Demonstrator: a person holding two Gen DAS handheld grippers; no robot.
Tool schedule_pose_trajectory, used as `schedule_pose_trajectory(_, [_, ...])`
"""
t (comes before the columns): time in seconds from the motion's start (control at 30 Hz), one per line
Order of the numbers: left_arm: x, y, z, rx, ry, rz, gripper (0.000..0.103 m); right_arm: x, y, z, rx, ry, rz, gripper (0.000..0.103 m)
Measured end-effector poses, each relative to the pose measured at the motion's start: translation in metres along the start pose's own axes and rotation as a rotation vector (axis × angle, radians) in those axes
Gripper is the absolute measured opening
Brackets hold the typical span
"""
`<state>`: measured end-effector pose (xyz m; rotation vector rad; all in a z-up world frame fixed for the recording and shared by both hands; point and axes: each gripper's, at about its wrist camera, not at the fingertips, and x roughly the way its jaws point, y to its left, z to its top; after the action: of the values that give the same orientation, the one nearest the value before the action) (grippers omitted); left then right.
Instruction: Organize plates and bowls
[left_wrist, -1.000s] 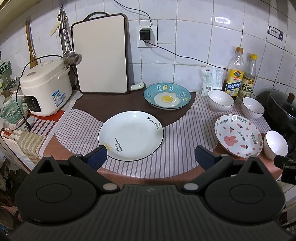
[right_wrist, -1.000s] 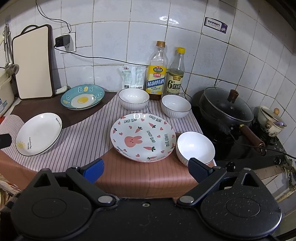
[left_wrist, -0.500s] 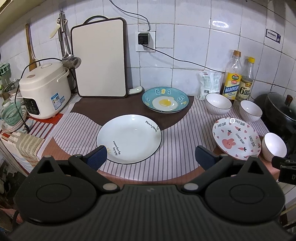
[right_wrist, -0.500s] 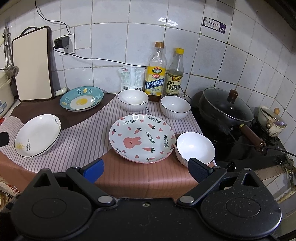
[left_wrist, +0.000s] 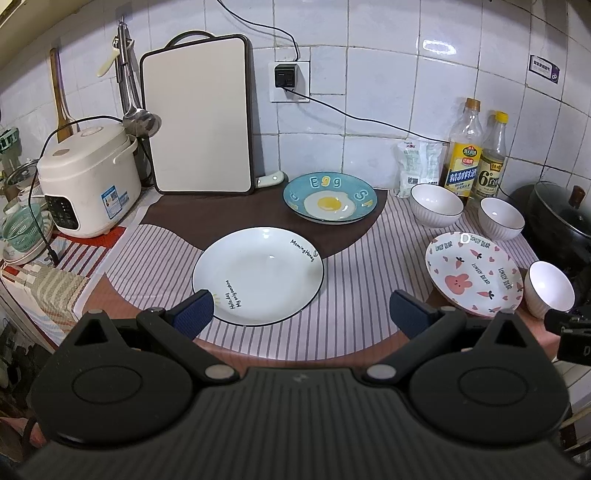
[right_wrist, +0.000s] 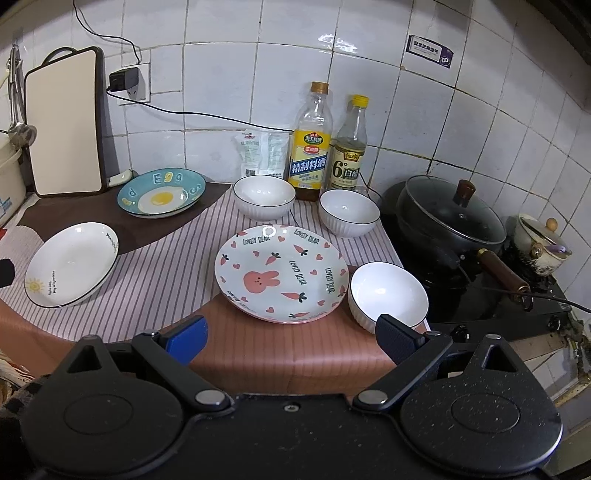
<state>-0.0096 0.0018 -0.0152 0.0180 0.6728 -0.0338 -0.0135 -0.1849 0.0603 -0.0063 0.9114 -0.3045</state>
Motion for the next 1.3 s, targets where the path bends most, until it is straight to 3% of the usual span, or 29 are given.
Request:
schedule_pose_trajectory(0.2, [0.006,0.002,0.000,0.007,0.010,0.001,0.103,0.000,0.000,-0.001,-0.002,-0.007,0.003,0.099])
schedule_pose_trajectory(0.33, [0.007,0.009,0.004,0.029,0.002,-0.021,0.103,-0.004,0.003,0.001,-0.008,-0.047,0.053,0.099])
schedule_pose_trajectory(0.53, [0.008,0.033,0.019,0.038,-0.052,-0.038,0.103,-0.008,0.023,0.009,-0.024,-0.168,0.205,0.099])
schedule_pose_trajectory(0.67, [0.019,0.054,0.026,0.049,-0.065,-0.007,0.103,0.012,0.041,0.017,0.004,-0.213,0.384,0.099])
schedule_pose_trajectory(0.9, [0.070,0.096,0.029,-0.027,0.041,0.014,0.100,0.079,0.103,0.033,-0.051,-0.162,0.550,0.094])
schedule_pose_trajectory(1.07, [0.116,0.134,0.024,-0.122,0.087,0.005,0.097,0.117,0.136,0.033,-0.064,-0.129,0.608,0.089])
schedule_pose_trajectory(1.17, [0.143,0.150,0.019,-0.143,0.112,0.014,0.097,0.141,0.150,0.032,-0.064,-0.097,0.618,0.082])
schedule_pose_trajectory(1.23, [0.161,0.157,0.015,-0.152,0.135,0.033,0.095,0.156,0.156,0.031,-0.051,-0.056,0.627,0.066])
schedule_pose_trajectory(1.3, [0.180,0.165,0.011,-0.180,0.168,0.029,0.088,0.173,0.164,0.031,-0.060,0.010,0.634,0.058])
